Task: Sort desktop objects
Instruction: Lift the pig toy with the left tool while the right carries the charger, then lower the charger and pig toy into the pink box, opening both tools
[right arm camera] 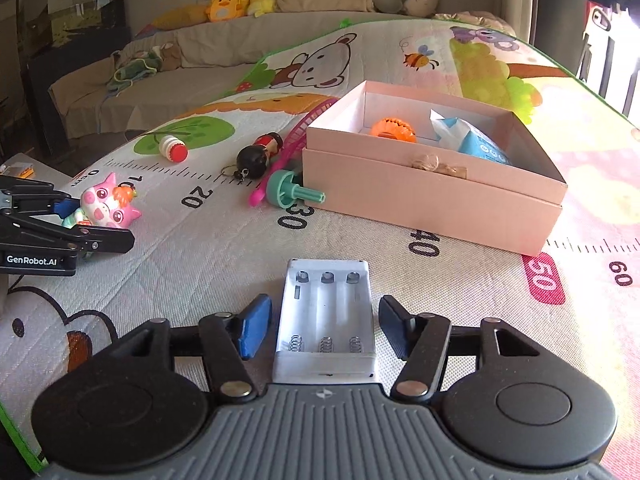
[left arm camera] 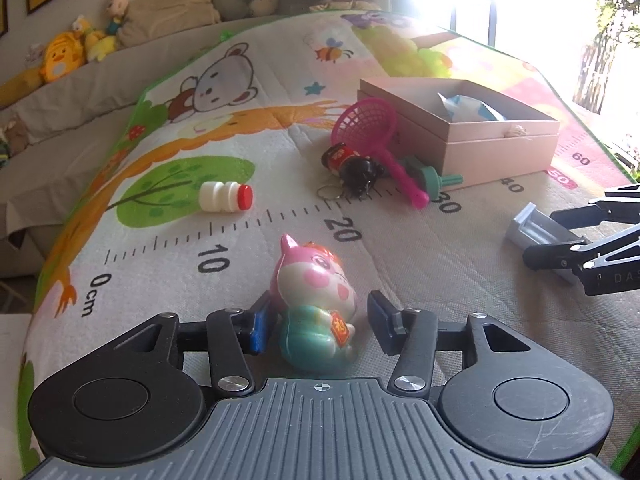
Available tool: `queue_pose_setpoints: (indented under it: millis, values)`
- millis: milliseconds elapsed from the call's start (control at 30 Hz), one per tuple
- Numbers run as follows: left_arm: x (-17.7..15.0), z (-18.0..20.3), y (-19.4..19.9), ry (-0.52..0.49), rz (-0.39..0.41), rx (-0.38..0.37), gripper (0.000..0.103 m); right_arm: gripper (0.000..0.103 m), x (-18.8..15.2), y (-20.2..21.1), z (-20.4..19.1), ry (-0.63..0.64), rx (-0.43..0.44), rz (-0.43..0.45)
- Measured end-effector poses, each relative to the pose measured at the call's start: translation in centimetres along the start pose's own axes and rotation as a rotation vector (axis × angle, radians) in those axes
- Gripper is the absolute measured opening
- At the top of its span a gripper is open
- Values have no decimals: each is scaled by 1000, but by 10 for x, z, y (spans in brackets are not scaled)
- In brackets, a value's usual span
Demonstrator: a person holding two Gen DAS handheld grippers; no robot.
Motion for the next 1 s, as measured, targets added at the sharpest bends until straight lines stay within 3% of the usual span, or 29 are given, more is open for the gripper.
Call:
queue_pose_setpoints:
  millis: [133, 400, 500, 567, 600, 667, 833, 1000]
  values:
    - [-1, -2, 6, -3, 21, -11, 68, 70, -1, -1, 2, -18, -12, 8]
    - [12, 9, -18, -24, -28, 36, 67, 70, -3, 0, 4, -36, -2, 22]
    - [13, 9, -18, -26, -36, 39, 60, 65, -3, 0, 3, -31, -4, 21]
    - [12, 9, -17, -36, -38, 50, 45, 52, -3, 2, 1, -13, -4, 26]
    - [11, 8, -15, -39, -39, 45, 45, 48, -3, 3, -1, -1, -1, 25]
    - [9, 12, -7, -60, -28, 36, 44, 47, -3, 7, -3, 9, 15, 13]
    - [26, 29, 27, -96, 66, -20, 43, 47, 5, 39, 7, -16, 66, 26]
    - [88, 59, 58, -178, 276, -64, 43, 47, 57, 113, 44, -54, 45, 224]
Point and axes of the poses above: each gripper's, at about its wrist camera, not at the fingertips, and y roughly against the way its jaws point, z to its right, x to its top, the point moved 2 cm from there along -y, roughly the way its jaws point, and after that the axes turned 4 degrees about y, right-handed, at the moved point
